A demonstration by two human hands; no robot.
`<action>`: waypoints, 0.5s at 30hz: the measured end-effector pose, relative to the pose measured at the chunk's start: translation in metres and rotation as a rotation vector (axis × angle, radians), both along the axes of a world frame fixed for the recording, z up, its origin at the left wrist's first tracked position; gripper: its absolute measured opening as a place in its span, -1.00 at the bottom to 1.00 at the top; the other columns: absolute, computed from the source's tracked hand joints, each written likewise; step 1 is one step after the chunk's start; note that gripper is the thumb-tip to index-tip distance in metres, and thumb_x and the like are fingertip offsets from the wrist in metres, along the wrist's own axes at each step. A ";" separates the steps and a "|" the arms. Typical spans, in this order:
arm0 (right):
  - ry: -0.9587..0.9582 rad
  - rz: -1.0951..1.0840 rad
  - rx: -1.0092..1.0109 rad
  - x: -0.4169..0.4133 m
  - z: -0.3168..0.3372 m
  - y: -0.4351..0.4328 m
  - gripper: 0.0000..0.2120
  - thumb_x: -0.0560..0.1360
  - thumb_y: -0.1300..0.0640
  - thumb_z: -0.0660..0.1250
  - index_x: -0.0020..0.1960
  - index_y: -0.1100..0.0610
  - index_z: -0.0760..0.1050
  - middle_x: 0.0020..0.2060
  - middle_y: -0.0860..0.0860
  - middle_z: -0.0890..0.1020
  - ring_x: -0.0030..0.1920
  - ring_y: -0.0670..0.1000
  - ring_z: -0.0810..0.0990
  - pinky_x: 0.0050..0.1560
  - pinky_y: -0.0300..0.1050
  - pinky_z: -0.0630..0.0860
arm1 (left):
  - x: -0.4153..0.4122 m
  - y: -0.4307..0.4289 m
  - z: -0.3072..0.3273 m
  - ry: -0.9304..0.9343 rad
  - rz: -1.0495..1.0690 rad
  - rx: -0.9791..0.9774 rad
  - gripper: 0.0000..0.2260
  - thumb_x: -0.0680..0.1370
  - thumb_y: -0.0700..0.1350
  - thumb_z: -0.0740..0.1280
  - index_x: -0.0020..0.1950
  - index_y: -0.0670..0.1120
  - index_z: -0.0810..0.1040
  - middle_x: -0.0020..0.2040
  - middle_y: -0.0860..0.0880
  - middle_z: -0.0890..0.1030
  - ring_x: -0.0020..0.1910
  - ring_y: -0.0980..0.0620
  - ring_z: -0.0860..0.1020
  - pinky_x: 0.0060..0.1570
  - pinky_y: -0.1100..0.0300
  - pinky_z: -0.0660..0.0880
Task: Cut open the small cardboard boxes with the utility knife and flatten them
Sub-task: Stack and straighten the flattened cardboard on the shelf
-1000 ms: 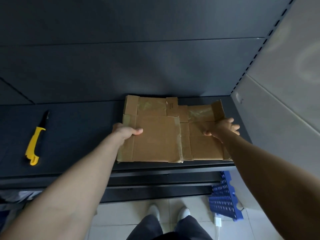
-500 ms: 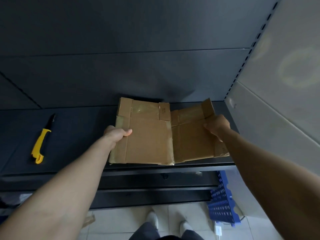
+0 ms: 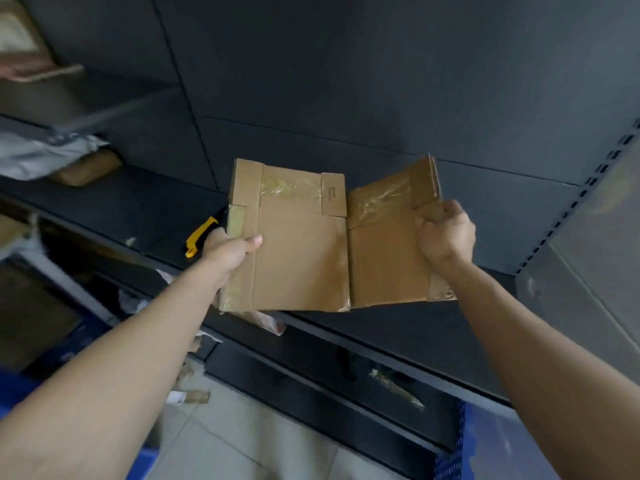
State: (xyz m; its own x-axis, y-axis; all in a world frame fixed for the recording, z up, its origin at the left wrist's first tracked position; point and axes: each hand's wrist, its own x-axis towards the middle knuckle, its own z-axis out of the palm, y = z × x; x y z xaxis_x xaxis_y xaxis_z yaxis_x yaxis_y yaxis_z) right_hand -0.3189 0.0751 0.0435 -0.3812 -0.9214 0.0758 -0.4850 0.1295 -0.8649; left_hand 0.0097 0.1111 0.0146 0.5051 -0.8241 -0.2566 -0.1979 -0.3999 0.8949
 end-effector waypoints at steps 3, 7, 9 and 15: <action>-0.064 0.112 -0.066 0.040 0.026 0.001 -0.74 0.45 0.09 0.34 0.13 0.05 0.46 -0.24 -0.13 0.51 -0.18 0.01 0.56 -0.26 -0.19 0.41 | 0.035 0.032 0.029 -0.002 0.096 -0.044 -0.37 0.42 0.02 0.49 0.39 -0.17 0.35 0.32 -0.16 0.48 0.23 -0.19 0.49 0.19 -0.13 0.45; -0.152 0.266 -0.132 0.110 0.060 0.010 -0.59 0.47 0.11 0.37 0.30 0.06 0.41 -0.26 -0.20 0.46 -0.31 -0.20 0.46 -0.39 -0.30 0.35 | 0.091 0.087 0.068 0.020 0.258 -0.136 -0.59 0.44 -0.04 0.48 0.20 -0.16 0.46 0.11 -0.15 0.59 0.04 -0.16 0.57 0.08 -0.12 0.52; -0.168 0.359 -0.163 0.153 0.076 0.020 -0.60 0.46 0.11 0.36 0.28 0.08 0.44 -0.25 -0.15 0.52 -0.31 -0.18 0.50 -0.41 -0.29 0.38 | 0.123 0.122 0.086 0.033 0.324 -0.179 -0.70 0.45 -0.08 0.47 0.11 -0.15 0.52 0.06 -0.13 0.61 -0.03 -0.12 0.60 -0.02 -0.04 0.55; -0.233 0.610 -0.258 0.307 0.128 0.078 -0.84 0.43 0.12 0.35 0.01 0.05 0.50 -0.22 -0.11 0.55 -0.18 -0.05 0.56 -0.30 -0.18 0.46 | 0.234 0.241 0.148 -0.037 0.547 -0.268 -0.62 0.45 -0.07 0.47 0.18 -0.18 0.50 0.07 -0.11 0.62 -0.03 -0.12 0.60 -0.03 -0.04 0.54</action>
